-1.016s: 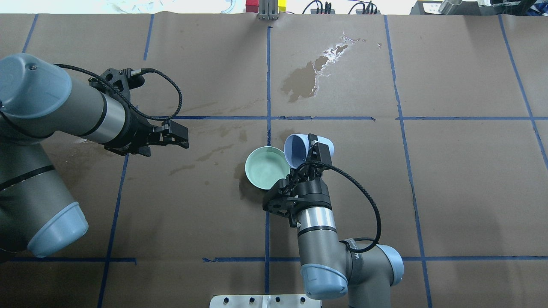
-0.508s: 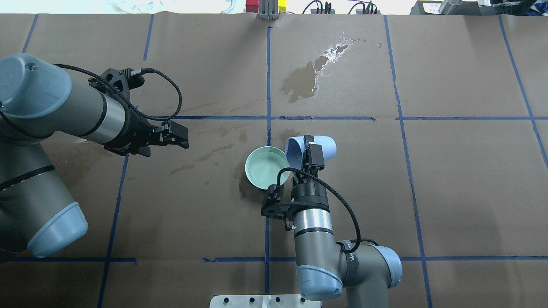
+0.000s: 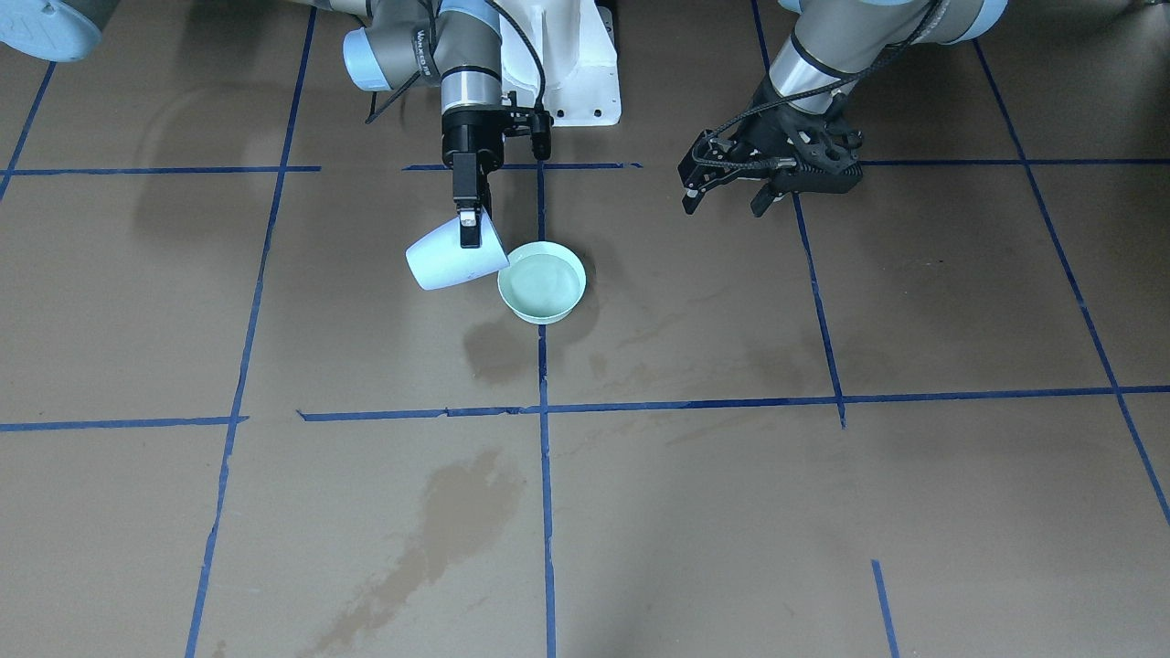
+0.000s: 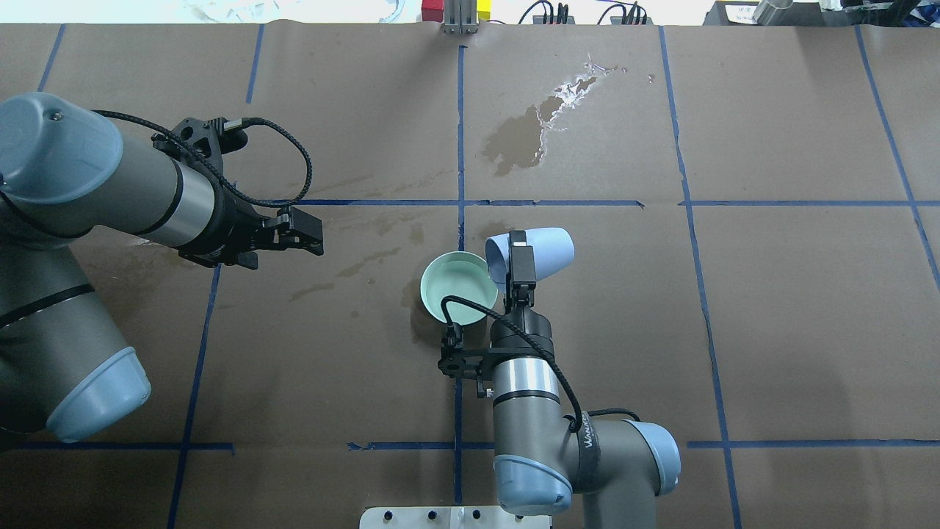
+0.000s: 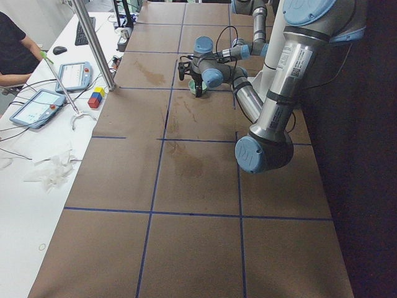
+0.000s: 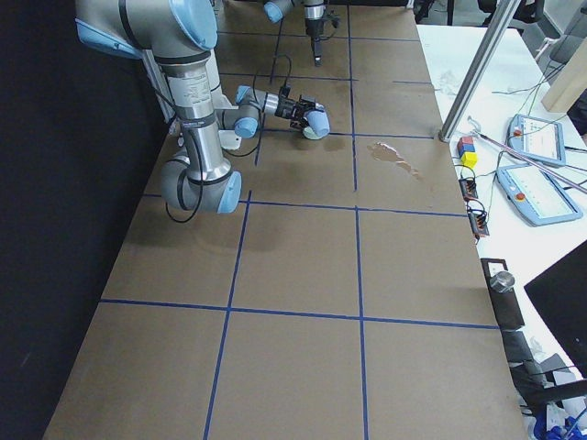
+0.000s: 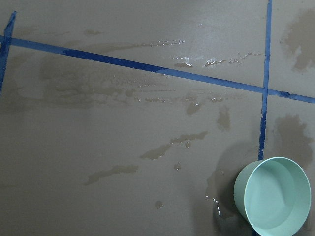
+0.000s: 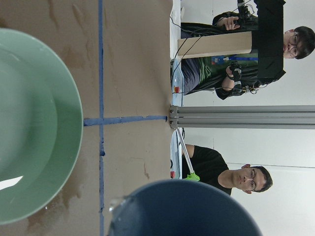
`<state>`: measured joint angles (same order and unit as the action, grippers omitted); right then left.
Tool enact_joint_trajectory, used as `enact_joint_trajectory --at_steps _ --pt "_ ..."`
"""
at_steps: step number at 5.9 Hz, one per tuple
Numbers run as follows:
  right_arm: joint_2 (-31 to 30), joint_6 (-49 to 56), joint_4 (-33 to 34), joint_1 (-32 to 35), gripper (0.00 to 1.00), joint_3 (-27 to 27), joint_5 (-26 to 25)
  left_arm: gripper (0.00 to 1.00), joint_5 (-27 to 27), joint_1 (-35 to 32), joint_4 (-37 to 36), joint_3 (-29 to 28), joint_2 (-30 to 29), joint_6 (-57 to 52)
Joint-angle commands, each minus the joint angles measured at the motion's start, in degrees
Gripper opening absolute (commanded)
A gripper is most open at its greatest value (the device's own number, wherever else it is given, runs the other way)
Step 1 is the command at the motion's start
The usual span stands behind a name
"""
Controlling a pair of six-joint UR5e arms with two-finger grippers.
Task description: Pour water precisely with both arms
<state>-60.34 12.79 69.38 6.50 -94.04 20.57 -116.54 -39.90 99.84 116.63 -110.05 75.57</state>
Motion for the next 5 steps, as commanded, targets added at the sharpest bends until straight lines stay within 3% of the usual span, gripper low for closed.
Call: enact_joint_trajectory --at_steps 1,5 --pt "0.7 5.3 1.8 0.1 0.07 0.1 -0.7 1.00 0.0 0.0 0.0 0.0 0.0 0.0" --pt "1.2 17.1 1.9 0.4 0.07 0.0 -1.4 1.00 0.0 0.0 0.0 0.0 0.0 0.0"
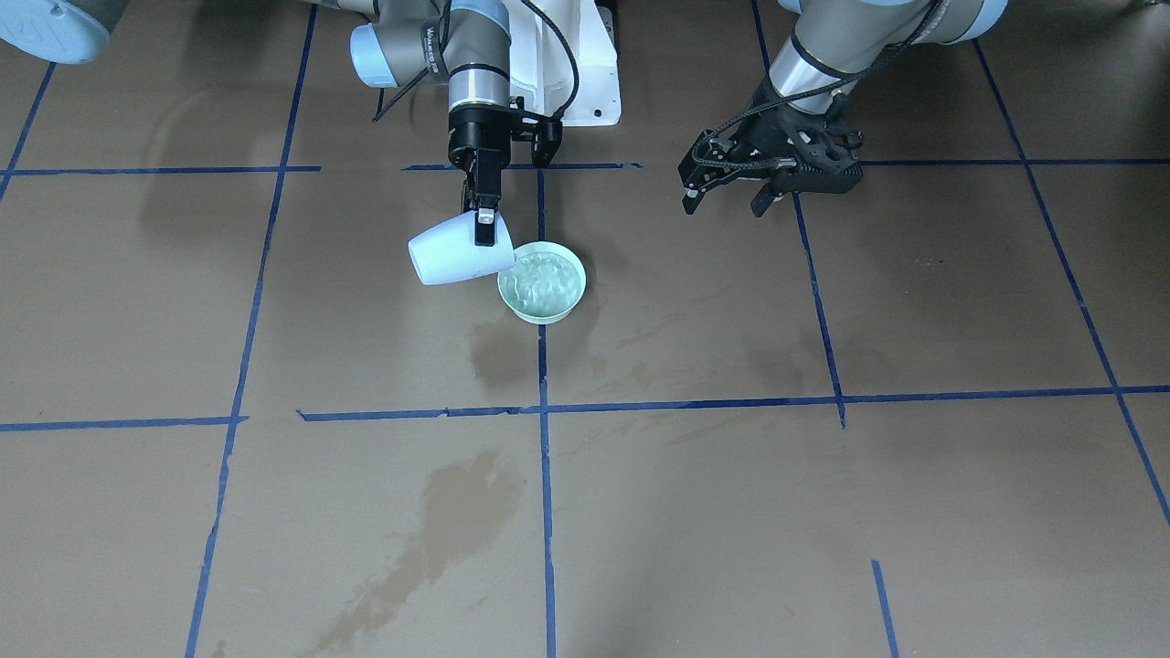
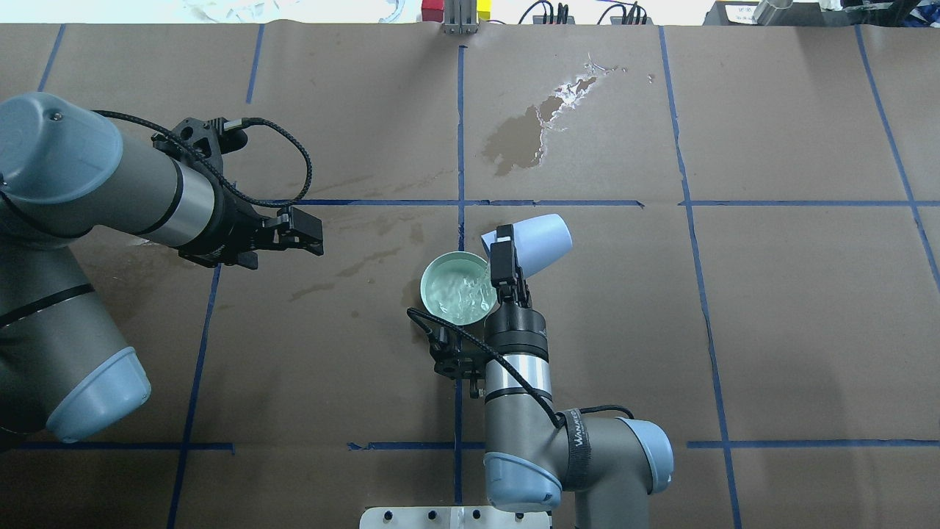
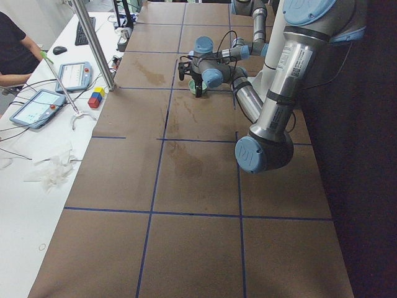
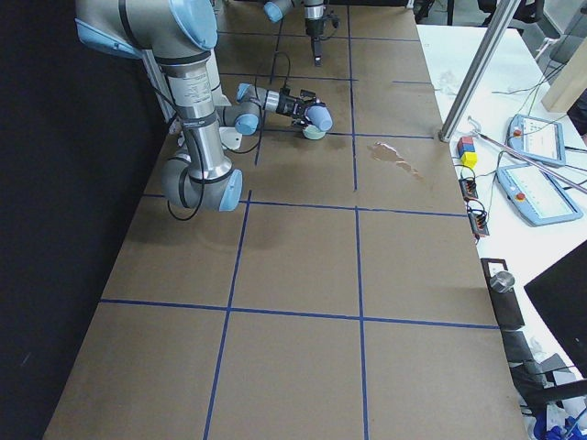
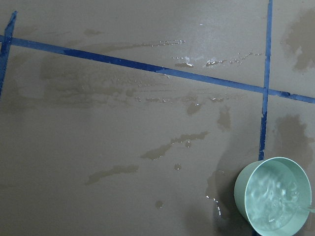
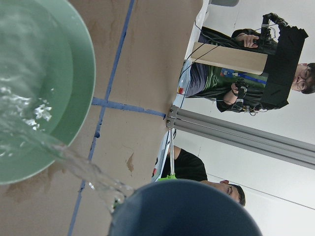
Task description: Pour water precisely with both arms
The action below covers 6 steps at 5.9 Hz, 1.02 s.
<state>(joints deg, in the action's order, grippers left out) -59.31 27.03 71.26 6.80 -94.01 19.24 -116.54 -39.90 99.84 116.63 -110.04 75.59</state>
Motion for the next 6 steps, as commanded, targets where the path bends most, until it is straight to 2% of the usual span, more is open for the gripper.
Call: enact_joint_trajectory --at_steps 1,3,4,6 --pt "0.6 6.3 0.0 0.3 0.07 0.0 -0.1 1.00 0.0 0.0 0.0 -0.1 0.0 0.0" --pt "1.9 5.8 -0.8 0.7 0.07 -0.5 0.3 1.00 0.0 0.0 0.0 0.0 0.0 0.0" --pt "1.9 -4.2 -1.1 0.8 0.07 -1.3 0.6 1.00 0.1 0.0 0.0 0.0 0.0 0.0" --pt "1.4 -26.5 -1.3 0.9 0.08 -2.7 4.9 1.00 0.1 0.0 0.0 0.0 0.0 0.1"
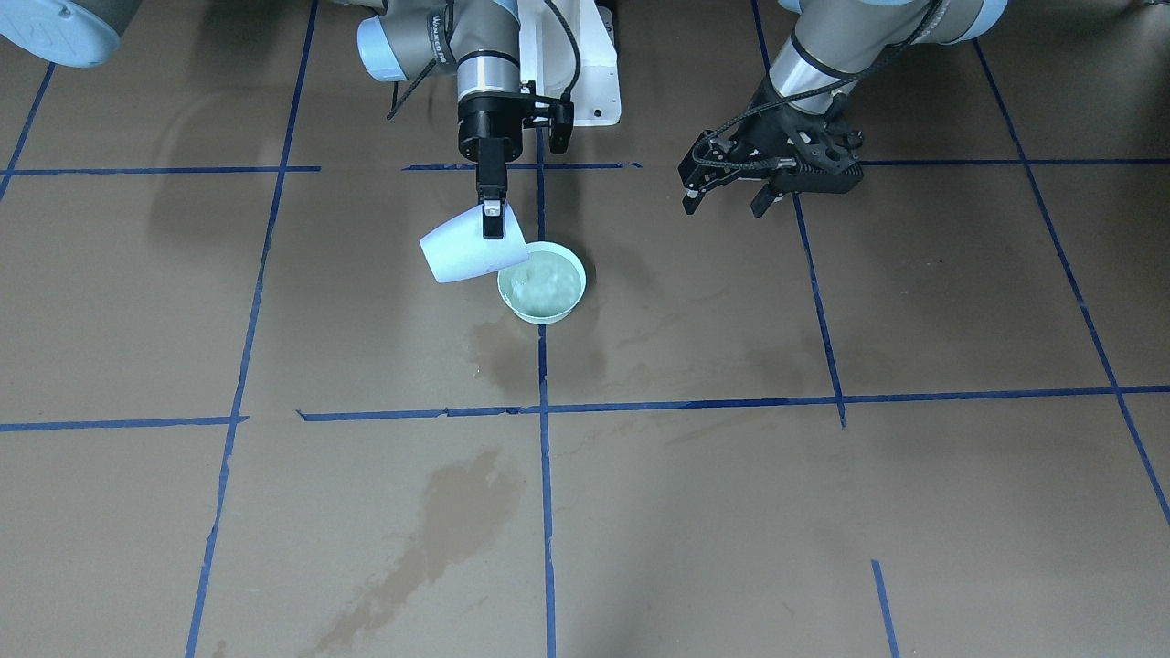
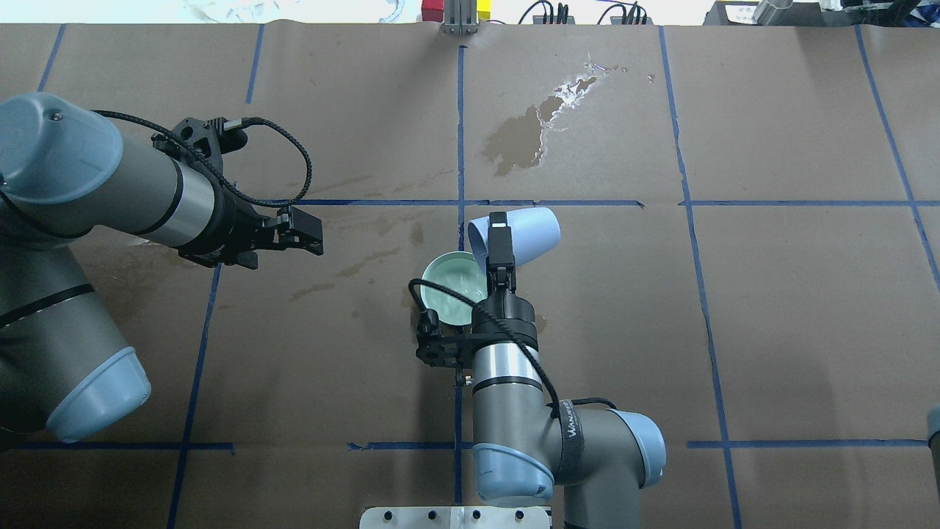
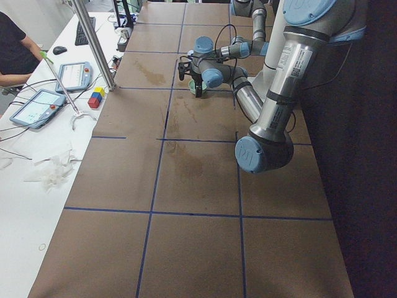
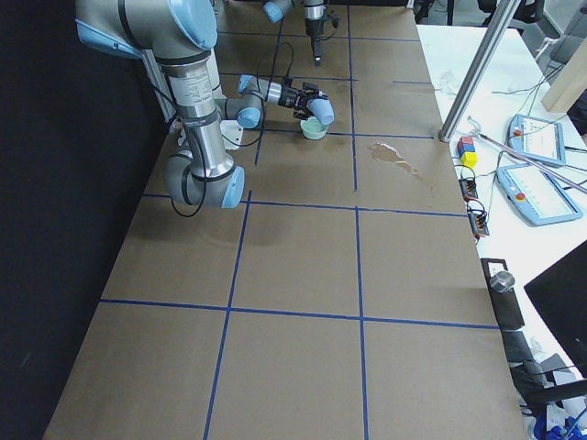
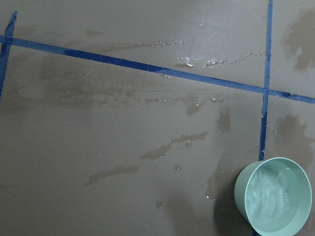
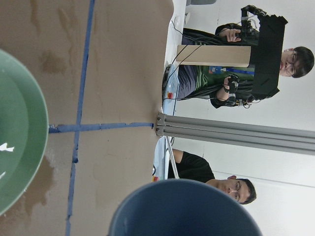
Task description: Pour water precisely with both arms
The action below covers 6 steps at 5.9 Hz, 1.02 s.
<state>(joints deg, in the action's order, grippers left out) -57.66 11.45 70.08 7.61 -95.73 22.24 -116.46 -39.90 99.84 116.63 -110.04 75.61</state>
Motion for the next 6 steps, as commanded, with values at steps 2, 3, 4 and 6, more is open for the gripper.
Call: enact_joint_trajectory --at_steps 2,3,4,6 --pt "-4.4 -31.4 -11.0 1.0 0.06 -4.5 8.8 1.00 0.8 0.0 0.0 0.0 0.0 0.0" --pt "-7.0 -37.7 -17.7 1.0 0.05 -4.4 8.9 1.00 1.1 0.1 0.0 0.0 0.0 0.0" --pt "-8.0 -45.9 -19.1 1.1 0.04 -4.5 9.0 1.00 1.1 0.1 0.0 0.0 0.0 0.1" --pt "-17.2 -58.3 -19.2 1.3 0.04 -12.8 11.2 1.00 1.2 0.1 0.0 0.3 0.0 0.1"
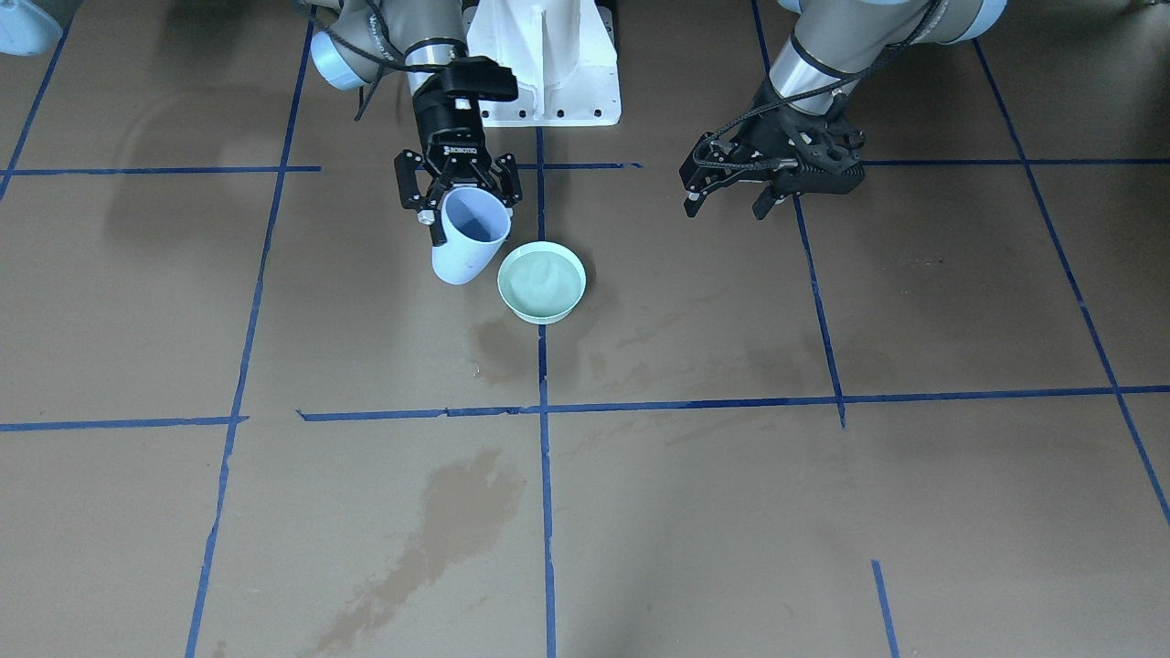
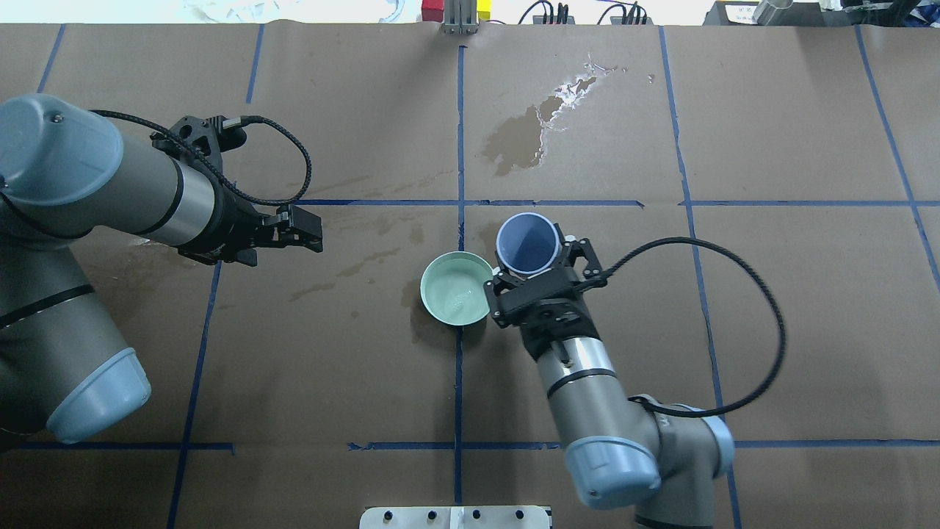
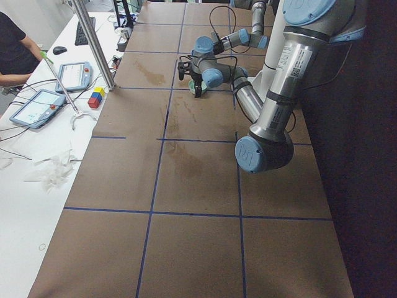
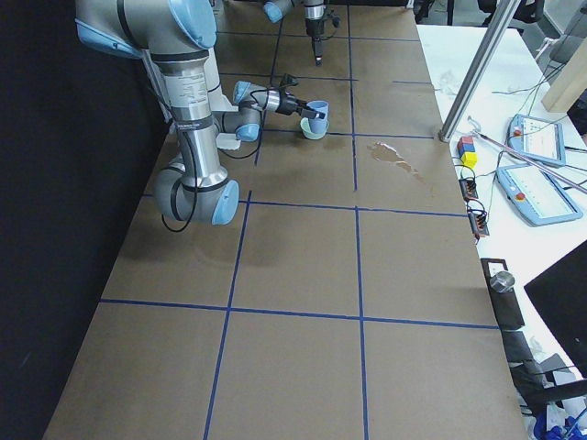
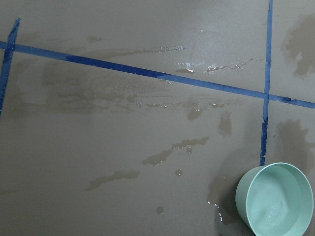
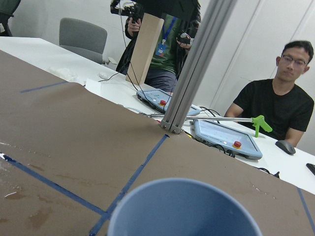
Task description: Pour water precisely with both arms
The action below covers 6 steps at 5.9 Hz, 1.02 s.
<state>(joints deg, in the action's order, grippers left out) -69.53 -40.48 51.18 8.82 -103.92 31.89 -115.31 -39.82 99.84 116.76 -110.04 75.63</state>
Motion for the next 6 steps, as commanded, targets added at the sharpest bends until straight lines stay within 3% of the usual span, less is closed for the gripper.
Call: enact_joint_trajectory --at_steps 1,2,4,6 --pt "-10.5 -11.7 -0.2 -0.1 0.00 -6.6 2.6 1.00 0.1 -0.1 -0.1 0.4 0.0 0.1" --pt "-14.0 -13.8 -0.4 0.5 0.00 -7.2 3.3 1.00 0.1 0.0 0.0 0.5 0.0 0.1" --pt "-26.0 -19.3 -16.1 3.0 0.00 -6.6 5.2 1.00 0.9 -0.1 -0.1 0.6 0.0 0.2" --pt "-31.1 -19.6 -20.8 7.1 0.00 -3.9 5.3 1.00 0.9 -0.1 0.0 0.6 0.0 0.2"
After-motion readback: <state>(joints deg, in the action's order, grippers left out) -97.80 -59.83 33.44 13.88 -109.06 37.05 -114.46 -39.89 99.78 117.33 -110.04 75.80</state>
